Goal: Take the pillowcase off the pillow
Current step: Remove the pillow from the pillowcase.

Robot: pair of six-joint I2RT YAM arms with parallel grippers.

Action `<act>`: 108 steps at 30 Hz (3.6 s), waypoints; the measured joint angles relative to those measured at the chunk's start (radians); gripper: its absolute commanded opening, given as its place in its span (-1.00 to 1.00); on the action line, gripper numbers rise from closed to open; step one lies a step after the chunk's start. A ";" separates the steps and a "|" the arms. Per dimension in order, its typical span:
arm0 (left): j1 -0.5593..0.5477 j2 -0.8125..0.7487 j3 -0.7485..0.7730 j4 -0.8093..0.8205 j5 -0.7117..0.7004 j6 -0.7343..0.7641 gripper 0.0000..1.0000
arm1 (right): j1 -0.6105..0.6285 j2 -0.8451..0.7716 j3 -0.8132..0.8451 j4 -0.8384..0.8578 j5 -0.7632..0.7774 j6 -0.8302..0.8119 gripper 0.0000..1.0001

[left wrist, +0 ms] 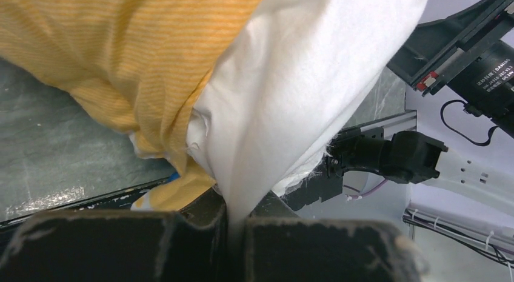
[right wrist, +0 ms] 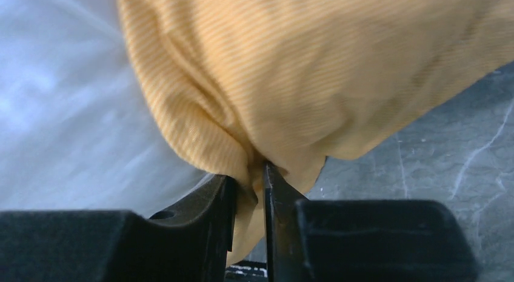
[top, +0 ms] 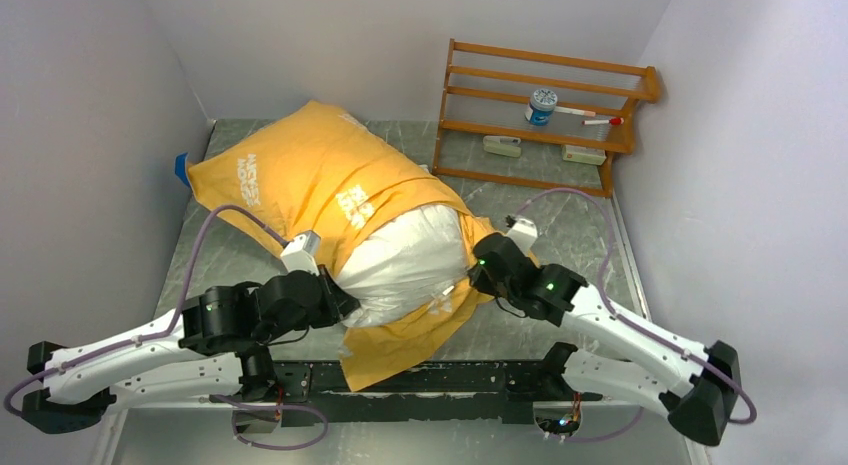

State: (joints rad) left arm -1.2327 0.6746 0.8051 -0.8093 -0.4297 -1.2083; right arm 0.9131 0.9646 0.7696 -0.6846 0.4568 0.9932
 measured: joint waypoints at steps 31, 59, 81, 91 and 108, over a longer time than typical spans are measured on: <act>0.002 0.601 0.554 -0.045 0.029 0.795 0.63 | -0.280 -0.100 -0.347 0.329 -0.525 -0.007 -0.35; -0.021 0.864 0.457 -0.095 0.002 0.800 -0.91 | -0.280 -0.217 -0.416 0.262 -0.484 0.111 -0.41; -0.012 0.631 0.399 -0.160 0.049 0.657 -0.91 | -0.290 -0.346 -0.032 0.050 -0.235 -0.063 0.72; -0.013 0.597 0.399 -0.169 0.032 0.620 -0.91 | -0.299 -0.199 -0.188 0.082 -0.312 -0.001 -0.56; -0.016 0.511 0.421 -0.238 -0.040 0.549 -0.91 | -0.686 -0.020 -0.240 0.217 -0.475 -0.121 -0.74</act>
State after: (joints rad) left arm -1.2491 1.1858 1.2259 -1.0470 -0.4702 -0.6594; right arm 0.2276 0.9443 0.5293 -0.4675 -0.0185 0.8726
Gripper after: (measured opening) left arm 0.087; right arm 0.081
